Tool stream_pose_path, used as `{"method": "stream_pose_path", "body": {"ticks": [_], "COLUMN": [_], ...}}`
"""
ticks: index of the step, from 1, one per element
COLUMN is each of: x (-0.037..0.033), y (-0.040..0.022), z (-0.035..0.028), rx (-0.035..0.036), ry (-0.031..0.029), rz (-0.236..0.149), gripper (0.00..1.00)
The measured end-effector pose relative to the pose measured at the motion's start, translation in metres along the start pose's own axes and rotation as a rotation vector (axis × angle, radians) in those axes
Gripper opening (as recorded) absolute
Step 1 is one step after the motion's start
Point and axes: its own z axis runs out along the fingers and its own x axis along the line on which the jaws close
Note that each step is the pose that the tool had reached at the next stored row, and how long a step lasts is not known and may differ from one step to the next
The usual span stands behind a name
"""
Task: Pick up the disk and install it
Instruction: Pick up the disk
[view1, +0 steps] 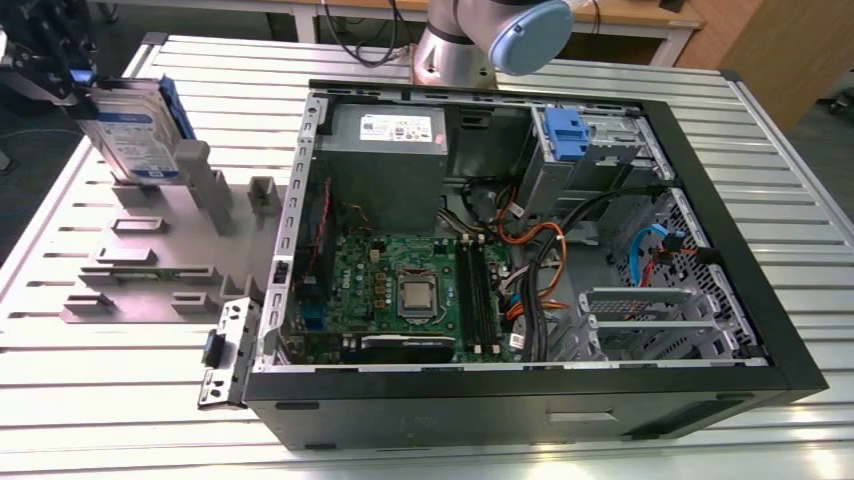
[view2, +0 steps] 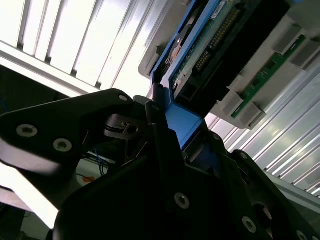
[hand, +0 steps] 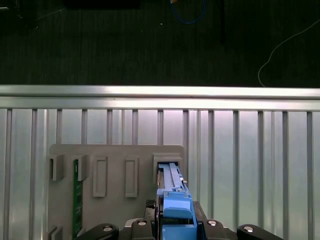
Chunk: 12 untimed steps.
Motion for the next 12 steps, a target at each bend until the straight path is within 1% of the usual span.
{"method": "stream_pose_path", "body": {"ticks": [12], "x": [-0.0001], "y": [0.0001], "z": [-0.0067], "rx": [0.0001], "ry": [0.0], "rz": [0.0], "gripper": [0.36]}}
